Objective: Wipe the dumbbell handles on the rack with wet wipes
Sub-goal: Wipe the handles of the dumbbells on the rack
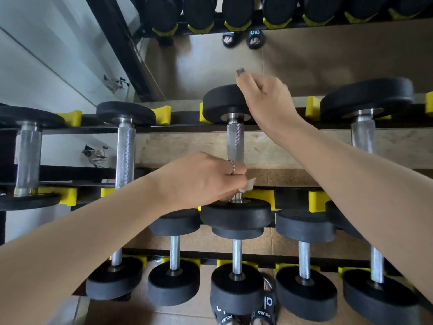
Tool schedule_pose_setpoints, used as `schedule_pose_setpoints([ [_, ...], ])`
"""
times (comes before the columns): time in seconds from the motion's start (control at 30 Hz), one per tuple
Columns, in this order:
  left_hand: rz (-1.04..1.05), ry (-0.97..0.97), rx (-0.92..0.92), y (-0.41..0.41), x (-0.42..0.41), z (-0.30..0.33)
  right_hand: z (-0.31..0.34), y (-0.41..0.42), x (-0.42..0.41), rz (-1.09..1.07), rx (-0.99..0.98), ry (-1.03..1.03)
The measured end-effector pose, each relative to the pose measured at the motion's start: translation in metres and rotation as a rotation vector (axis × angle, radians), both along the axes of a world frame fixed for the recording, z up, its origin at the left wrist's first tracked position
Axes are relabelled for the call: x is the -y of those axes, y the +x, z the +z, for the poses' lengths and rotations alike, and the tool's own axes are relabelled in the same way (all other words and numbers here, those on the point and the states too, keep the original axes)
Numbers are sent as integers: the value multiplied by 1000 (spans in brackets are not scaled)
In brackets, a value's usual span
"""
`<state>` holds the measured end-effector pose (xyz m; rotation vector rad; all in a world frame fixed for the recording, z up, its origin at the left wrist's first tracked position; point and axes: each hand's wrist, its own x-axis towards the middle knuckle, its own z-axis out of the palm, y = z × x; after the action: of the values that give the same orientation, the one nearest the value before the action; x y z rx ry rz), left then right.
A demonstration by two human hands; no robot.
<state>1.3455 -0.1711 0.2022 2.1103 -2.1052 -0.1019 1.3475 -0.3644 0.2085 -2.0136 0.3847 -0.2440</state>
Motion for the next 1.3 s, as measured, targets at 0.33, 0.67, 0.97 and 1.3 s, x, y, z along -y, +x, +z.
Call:
schedule_pose_setpoints([
  [0.33, -47, -15, -67, -3, -2, -1, 0, -2, -11, -67, 13, 75],
  [0.67, -62, -23, -35, 1, 4, -1, 1, -2, -14, -94, 3, 89],
  [0.97, 38, -57, -89, 7, 5, 0, 1, -3, -13, -88, 13, 92],
  [1.3, 63, -75, -67, 9, 9, 1, 0, -3, -12, -79, 7, 79],
])
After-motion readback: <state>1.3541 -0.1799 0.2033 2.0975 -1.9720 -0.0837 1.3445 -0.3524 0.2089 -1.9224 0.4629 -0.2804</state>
